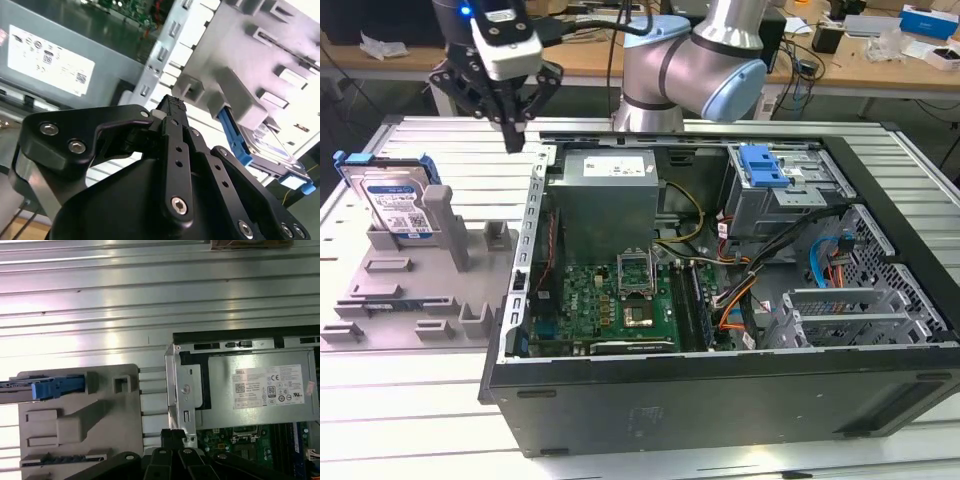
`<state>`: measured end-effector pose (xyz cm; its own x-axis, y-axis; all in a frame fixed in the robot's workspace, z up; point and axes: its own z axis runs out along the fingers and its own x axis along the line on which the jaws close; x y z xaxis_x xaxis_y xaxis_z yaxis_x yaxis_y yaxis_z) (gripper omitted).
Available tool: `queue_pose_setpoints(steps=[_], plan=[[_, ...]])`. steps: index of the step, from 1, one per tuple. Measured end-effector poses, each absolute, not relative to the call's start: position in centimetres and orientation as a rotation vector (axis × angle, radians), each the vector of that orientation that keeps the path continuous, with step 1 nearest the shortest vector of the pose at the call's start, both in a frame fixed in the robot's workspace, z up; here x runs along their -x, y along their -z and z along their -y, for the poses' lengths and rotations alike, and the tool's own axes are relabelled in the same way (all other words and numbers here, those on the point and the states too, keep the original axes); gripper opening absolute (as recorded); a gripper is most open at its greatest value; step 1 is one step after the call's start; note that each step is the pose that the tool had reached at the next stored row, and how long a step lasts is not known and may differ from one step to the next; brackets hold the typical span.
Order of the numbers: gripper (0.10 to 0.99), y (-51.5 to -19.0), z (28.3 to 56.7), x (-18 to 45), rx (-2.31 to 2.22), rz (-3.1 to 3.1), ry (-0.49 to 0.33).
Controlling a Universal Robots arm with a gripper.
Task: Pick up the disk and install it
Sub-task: 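Reach for the disk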
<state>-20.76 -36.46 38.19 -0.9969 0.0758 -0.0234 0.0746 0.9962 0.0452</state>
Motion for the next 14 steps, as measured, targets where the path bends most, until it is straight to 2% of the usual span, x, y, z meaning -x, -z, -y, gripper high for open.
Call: queue_pose_setpoints(steps=[14], plan=[[0.106,-36.8,32.6,29.0,-0.117,-3.114,-0.069]])
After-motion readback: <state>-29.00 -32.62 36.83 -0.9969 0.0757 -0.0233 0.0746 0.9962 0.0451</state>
